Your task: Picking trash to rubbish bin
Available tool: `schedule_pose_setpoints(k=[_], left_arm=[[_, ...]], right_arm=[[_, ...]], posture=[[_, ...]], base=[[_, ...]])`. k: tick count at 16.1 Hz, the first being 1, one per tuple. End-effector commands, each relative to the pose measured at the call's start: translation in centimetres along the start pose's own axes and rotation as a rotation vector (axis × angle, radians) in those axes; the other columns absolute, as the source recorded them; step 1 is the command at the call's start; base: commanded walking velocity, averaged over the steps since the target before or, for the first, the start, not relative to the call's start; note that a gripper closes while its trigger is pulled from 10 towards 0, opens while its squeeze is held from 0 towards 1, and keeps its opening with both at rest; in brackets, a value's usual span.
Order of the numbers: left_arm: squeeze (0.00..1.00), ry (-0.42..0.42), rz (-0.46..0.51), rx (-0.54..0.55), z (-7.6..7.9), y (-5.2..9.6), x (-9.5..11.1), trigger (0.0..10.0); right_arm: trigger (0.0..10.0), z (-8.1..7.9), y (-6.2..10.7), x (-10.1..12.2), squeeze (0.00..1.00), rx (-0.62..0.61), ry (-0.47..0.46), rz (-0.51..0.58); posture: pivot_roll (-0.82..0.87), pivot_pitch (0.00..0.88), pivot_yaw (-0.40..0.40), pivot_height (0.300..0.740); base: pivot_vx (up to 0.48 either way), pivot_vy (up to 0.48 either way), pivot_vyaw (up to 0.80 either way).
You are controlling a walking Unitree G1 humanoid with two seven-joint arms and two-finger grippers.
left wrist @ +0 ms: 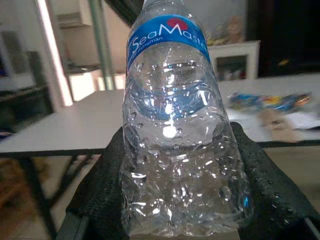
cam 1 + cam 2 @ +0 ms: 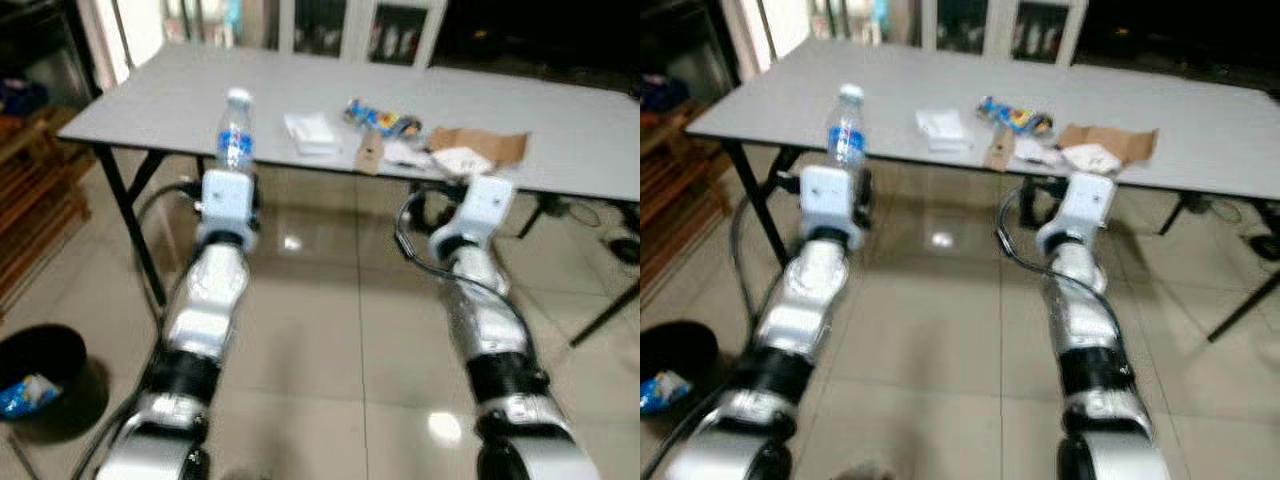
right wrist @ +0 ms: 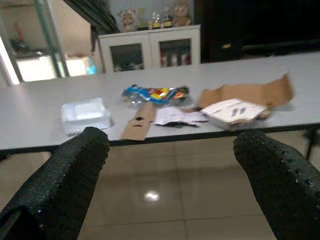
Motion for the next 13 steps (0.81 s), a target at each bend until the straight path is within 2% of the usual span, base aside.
schedule_pose_setpoints(k=[1, 13], left_arm=[[0.0, 0.009, -0.022, 0.017, -0.8, 0.1, -0.6, 10.0], [0.0, 0.045, -0.032, 0.022, -0.8, 0.3, -0.9, 10.0]], right_arm=[[10.0, -0.7, 0.0, -0.3, 0.0, 0.021, 0.011, -0.02], [10.0, -1.0, 0.4, -1.6, 0.0, 0.061, 0.031, -0.088]], posture=[[0.03, 0.028, -0.089, 0.74], [0.03, 0.034, -0.094, 0.74]], base=[[0.0, 0.0, 0.8], [0.0, 0.0, 0.8]])
Point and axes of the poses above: a point about 5 cm out from each wrist's last joint towards the gripper, its own y axis pointing back from the gripper into the wrist, its own x axis along the axis of the wrist's last joint, z = x × y, the point moved 1 cm from there along -y, pointing out of the wrist towards the gripper, and after that the axes turned 12 degrees about -y, right-handed, at the moved point
